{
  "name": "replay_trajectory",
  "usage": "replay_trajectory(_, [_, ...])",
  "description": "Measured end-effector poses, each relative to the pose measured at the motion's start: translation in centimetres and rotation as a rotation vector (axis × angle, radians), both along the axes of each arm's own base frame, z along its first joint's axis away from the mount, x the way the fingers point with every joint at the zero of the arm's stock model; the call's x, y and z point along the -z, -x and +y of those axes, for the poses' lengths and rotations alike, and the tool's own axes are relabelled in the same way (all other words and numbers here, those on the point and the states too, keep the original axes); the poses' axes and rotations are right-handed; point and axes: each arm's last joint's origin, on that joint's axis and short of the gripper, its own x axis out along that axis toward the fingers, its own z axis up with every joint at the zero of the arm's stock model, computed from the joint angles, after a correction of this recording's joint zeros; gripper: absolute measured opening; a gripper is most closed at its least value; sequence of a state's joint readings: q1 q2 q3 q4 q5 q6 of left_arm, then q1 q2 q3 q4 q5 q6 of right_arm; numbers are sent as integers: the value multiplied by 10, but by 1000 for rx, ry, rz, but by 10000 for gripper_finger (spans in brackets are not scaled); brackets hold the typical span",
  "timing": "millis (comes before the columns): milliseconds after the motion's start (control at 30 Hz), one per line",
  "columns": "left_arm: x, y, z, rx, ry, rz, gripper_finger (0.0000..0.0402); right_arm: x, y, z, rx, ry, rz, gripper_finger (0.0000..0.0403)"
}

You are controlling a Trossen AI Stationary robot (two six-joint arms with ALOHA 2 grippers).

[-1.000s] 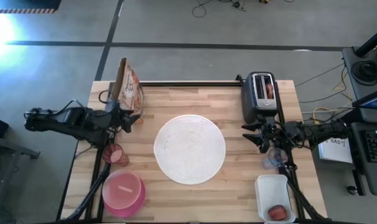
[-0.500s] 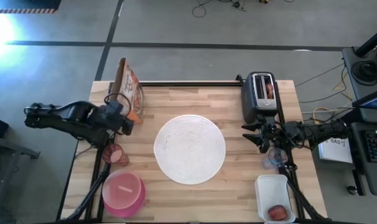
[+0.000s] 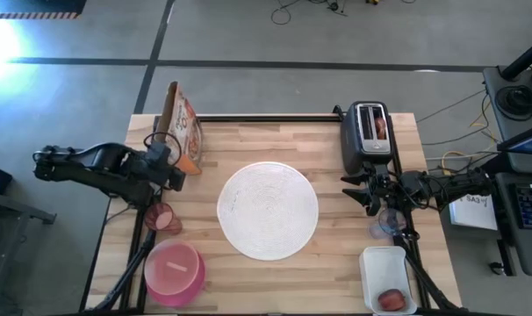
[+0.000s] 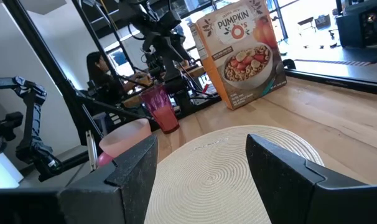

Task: Arrange a breakfast setting
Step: Adjust the cereal box on the table

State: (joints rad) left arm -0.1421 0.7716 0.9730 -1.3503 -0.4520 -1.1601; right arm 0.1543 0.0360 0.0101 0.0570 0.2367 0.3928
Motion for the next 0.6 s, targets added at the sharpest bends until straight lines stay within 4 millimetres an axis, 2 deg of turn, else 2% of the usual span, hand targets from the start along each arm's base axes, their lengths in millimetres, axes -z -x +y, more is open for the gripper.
replay_trajectory(167, [1, -2, -2, 26, 39, 18, 251, 0, 0, 0, 0, 0, 0, 233])
replay_trajectory(367, [10, -8, -1, -2, -15, 130, 255, 0, 0, 0, 0, 0, 0, 233])
replay_trajectory(467, [16, -14, -1, -41, -68, 175, 278, 0, 0, 0, 0, 0, 0, 233])
replay_trajectory(600, [18, -21, 0, -60, -126, 194, 332, 0, 0, 0, 0, 0, 0, 233])
